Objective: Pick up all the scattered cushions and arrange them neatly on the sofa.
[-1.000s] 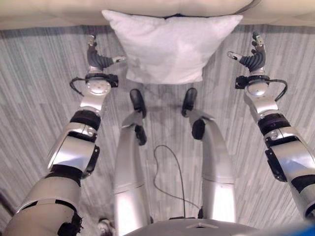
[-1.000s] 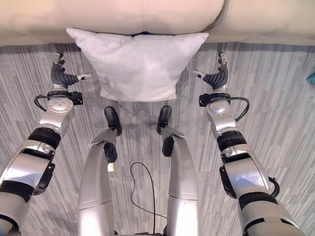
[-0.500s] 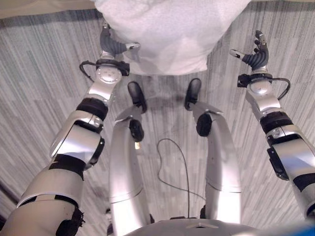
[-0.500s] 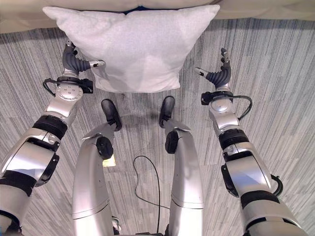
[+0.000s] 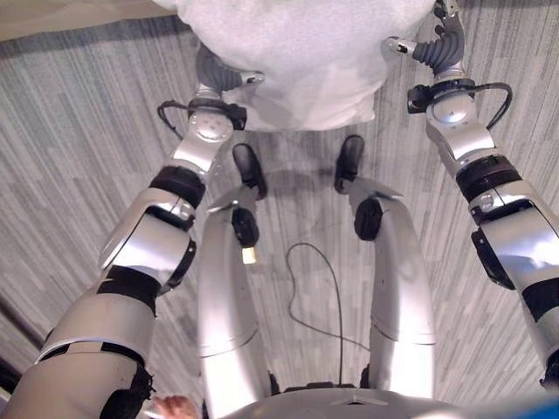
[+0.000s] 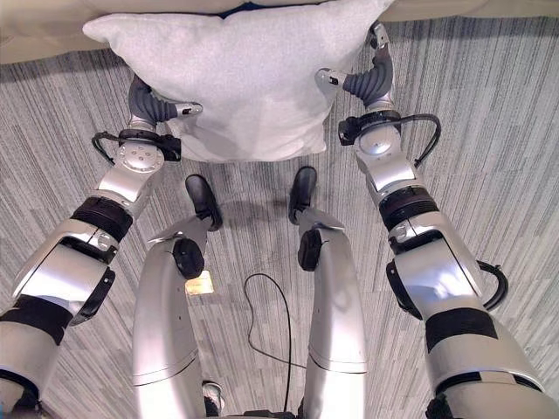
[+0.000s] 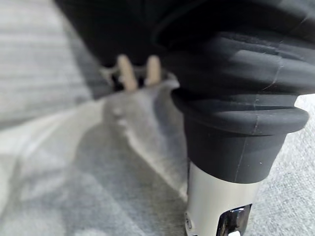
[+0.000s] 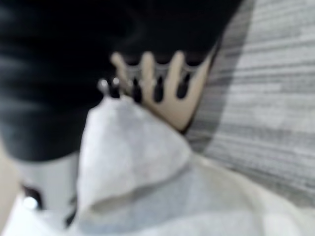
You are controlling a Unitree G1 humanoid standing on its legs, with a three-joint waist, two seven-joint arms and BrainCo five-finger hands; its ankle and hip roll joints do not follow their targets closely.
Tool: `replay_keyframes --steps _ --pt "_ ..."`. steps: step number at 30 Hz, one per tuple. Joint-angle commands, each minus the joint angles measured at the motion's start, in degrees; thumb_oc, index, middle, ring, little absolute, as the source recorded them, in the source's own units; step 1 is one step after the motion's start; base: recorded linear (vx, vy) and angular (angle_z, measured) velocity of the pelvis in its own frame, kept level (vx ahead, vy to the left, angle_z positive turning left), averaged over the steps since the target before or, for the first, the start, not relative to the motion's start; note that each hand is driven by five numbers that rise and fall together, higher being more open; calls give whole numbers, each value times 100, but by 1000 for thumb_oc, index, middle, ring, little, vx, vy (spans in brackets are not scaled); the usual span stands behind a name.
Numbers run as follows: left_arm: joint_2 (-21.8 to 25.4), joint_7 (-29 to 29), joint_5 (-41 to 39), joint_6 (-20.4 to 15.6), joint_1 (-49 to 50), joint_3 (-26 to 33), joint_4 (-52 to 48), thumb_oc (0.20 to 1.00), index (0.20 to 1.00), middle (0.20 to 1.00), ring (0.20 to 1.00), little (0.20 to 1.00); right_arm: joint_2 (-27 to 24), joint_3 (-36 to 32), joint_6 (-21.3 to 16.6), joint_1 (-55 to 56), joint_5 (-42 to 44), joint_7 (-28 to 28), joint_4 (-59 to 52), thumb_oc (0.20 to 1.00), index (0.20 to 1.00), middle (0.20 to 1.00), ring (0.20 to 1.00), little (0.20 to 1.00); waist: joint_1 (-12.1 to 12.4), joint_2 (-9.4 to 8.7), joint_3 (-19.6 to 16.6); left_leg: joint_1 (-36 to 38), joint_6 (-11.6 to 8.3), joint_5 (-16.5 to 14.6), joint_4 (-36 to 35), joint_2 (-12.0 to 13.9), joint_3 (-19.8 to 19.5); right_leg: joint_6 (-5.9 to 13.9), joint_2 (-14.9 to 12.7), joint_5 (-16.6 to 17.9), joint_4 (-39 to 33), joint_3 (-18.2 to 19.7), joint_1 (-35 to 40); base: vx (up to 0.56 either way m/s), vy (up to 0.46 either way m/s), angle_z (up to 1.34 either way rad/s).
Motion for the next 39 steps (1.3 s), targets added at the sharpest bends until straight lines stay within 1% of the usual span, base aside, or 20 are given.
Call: replay_keyframes --steps 1,2,5,7,8,9,10,13,16,19,20,21,23,24,26,27,32,33,34,39 --pt "-483 -107 -34 -365 -325 -143 -430 1000 1000 1000 1000 1000 144 343 -181 -427 -172 2 -74 1000 1000 1000 1000 1000 -51 310 -201 327 -259 -317 207 338 -717 921 340 465 -724 383 249 0 -28 7" --pt "-481 -107 -35 -365 -326 -143 -429 1000 1000 1000 1000 1000 147 345 -181 -431 -172 1 -72 1000 1000 1000 1000 1000 -54 311 -200 327 -259 -316 206 337 -718 921 339 465 -725 382 249 7 -26 10" --pt "-528 -39 -198 -436 -411 -101 -472 1000 1000 1000 1000 1000 469 351 -234 -578 -83 -60 -128 1000 1000 1000 1000 1000 -18 332 -202 335 -271 -305 207 334 -739 918 332 449 -696 372 249 4 -20 10" --pt "-701 81 -426 -531 -467 6 -542 1000 1000 1000 1000 1000 1139 352 -322 -719 45 -127 -216 1000 1000 1000 1000 1000 41 355 -193 331 -293 -287 229 337 -790 922 323 445 -645 359 249 16 -31 2" --pt "-796 145 -687 -659 -451 97 -675 545 545 545 545 545 1564 333 -397 -744 129 -179 -342 200 200 200 200 200 66 371 -177 333 -312 -285 276 341 -839 927 325 436 -569 343 249 0 0 0" --pt "-790 145 -689 -659 -445 97 -679 344 344 344 344 344 1570 333 -398 -743 130 -180 -341 200 200 200 200 200 62 369 -178 332 -313 -287 278 341 -840 927 325 434 -567 343 249 0 0 0" --pt "-826 169 -810 -732 -347 182 -820 200 200 200 200 200 1759 288 -459 -717 133 -244 -499 200 200 200 200 200 68 369 -185 340 -327 -286 281 350 -853 916 324 422 -547 329 249 11 -9 4" --pt "-831 232 -1007 -873 -174 368 -1046 200 200 200 200 200 1925 236 -540 -644 1 -319 -783 200 200 200 200 200 57 350 -235 325 -333 -306 342 365 -887 919 342 434 -501 313 249 5 -3 1" --pt "-817 277 -1096 -932 -43 468 -1176 200 200 200 200 200 1907 145 -558 -549 -118 -396 -1012 200 200 200 200 200 44 328 -306 326 -340 -321 366 363 -909 915 359 430 -482 294 249 0 0 0" --pt "-762 255 -994 -955 326 598 -1682 200 200 200 200 200 1634 59 -356 -178 -697 -546 -1529 200 200 200 200 200 -60 247 -681 354 -383 -340 158 351 -781 918 381 471 -625 285 253 -15 0 2" --pt "-831 180 -824 -918 696 618 -2132 200 200 200 200 200 1409 -122 -331 219 -926 -562 -2067 200 200 200 200 200 -129 249 -861 766 -405 -289 -333 341 -609 918 370 471 -963 246 621 -53 -7 5" --pt "-837 186 -814 -909 721 617 -2153 200 200 200 200 200 1405 -125 -321 250 -932 -562 -2092 200 200 200 200 200 -128 242 -852 816 -404 -277 -368 339 -596 919 369 480 -989 250 663 -70 0 3" --pt "-901 99 -719 -892 1005 647 -2438 200 200 200 200 200 1279 -262 -351 588 -966 -517 -2446 200 200 200 200 200 -163 249 -887 1223 -410 -251 -656 344 -478 923 375 490 -1195 225 1021 -36 13 8" --pt "-902 100 -717 -890 1009 646 -2441 200 200 200 200 200 1278 -263 -348 594 -967 -517 -2452 200 200 200 200 200 -162 245 -881 1240 -410 -248 -666 344 -472 923 375 492 -1201 229 1034 -4 10 10" --pt "-1013 -89 -651 -937 1542 771 -2929 200 200 200 200 200 1135 -426 -406 1193 -1054 -364 -2959 200 200 200 200 200 -232 215 -910 2026 -461 -217 -1150 357 -363 979 319 559 -1596 186 1750 0 0 0" --pt "-1016 -88 -647 -933 1565 771 -2943 200 200 200 200 200 1134 -426 -399 1218 -1057 -362 -2977 200 200 200 200 200 -233 206 -890 2086 -461 -205 -1186 354 -351 980 320 568 -1621 191 1801 0 0 0" --pt "-1156 -351 -747 -1035 2137 813 -3413 200 200 200 200 200 1012 -617 -497 2015 -1026 -198 -3547 200 200 200 200 200 -339 119 -988 3230 -568 -95 -1909 379 -210 1051 189 697 -2299 139 2861 -16 1 2" --pt "-1205 -407 -731 -1057 2351 787 -3580 200 200 200 200 200 997 -654 -520 2314 -1009 -136 -3680 200 200 200 200 200 -400 57 -1023 3584 -554 150 -2232 339 -121 1010 108 927 -2630 121 3194 -53 -6 4" --pt "-1225 -429 -724 -1078 2423 771 -3676 200 200 200 200 200 1008 -695 -557 2492 -972 -121 -3707 200 200 200 200 200 -414 41 -1055 3837 -571 178 -2383 309 -98 1032 74 960 -2768 114 3402 -28 -26 4" --pt "-1409 -618 -697 -1107 2904 562 -3966 200 200 200 200 200 1074 -746 -663 3326 -730 78 -4000 200 200 200 200 200 -487 -54 -1220 5231 -609 302 -3112 191 99 1032 41 980 -3307 58 4614 99 -29 12"
